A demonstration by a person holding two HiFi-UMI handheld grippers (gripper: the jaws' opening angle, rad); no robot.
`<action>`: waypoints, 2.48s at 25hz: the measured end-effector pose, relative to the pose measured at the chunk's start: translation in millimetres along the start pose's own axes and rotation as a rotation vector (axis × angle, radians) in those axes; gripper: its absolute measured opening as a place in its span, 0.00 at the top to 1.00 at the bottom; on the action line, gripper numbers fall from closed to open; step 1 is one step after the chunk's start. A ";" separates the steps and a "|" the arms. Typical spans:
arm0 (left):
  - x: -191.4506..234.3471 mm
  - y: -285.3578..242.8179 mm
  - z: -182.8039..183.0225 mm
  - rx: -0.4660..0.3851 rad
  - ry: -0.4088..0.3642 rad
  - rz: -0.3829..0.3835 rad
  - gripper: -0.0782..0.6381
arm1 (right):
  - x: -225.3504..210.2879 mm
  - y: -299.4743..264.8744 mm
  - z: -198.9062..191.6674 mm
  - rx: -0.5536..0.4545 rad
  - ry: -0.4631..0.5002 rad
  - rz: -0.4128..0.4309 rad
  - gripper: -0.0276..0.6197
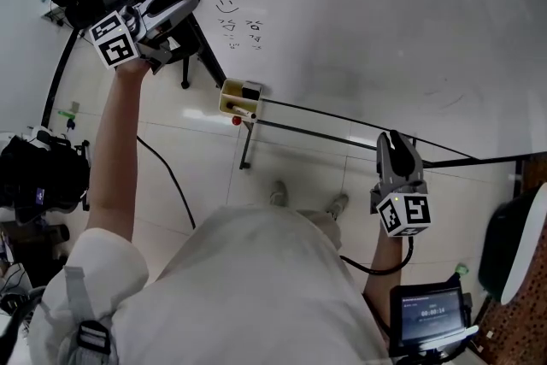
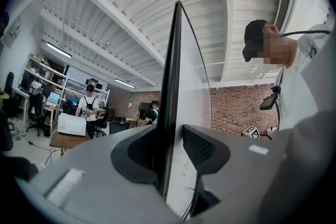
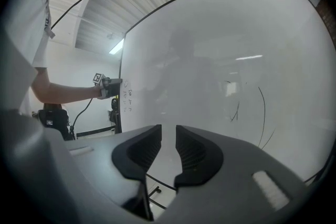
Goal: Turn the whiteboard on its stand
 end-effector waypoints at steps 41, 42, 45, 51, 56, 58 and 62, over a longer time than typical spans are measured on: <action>-13.6 10.7 9.4 -0.168 -0.071 0.509 0.63 | -161.2 26.1 -41.9 -0.021 -0.048 0.117 0.84; -15.6 16.6 12.9 -0.192 -0.077 0.540 0.68 | -160.9 26.5 -42.6 -0.022 -0.047 0.120 0.84; -32.4 42.6 30.8 -0.327 -0.091 0.616 0.73 | -159.7 27.9 -43.8 -0.028 -0.046 0.132 0.84; -103.3 37.5 24.0 -0.292 -0.219 0.677 0.77 | -154.4 31.3 -48.2 -0.022 -0.046 0.147 0.84; -130.8 8.3 -8.7 -0.213 -0.308 0.798 0.86 | -155.3 35.3 -55.5 -0.010 -0.043 0.152 0.84; -138.8 -9.0 -25.9 -0.195 -0.297 0.779 0.86 | -156.6 38.1 -58.7 -0.002 -0.041 0.148 0.84; -149.3 -46.5 -57.3 -0.156 -0.249 0.720 0.86 | -163.5 43.5 -65.2 0.002 -0.045 0.125 0.84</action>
Point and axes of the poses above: the fingertips, and each gripper's own axes: y backward along the fingers, x to its left, z out of its top, the point moved 2 cm from there along y, backward along the fingers, and after that the axes turned 10 degrees about y, right-handed, at the moved point
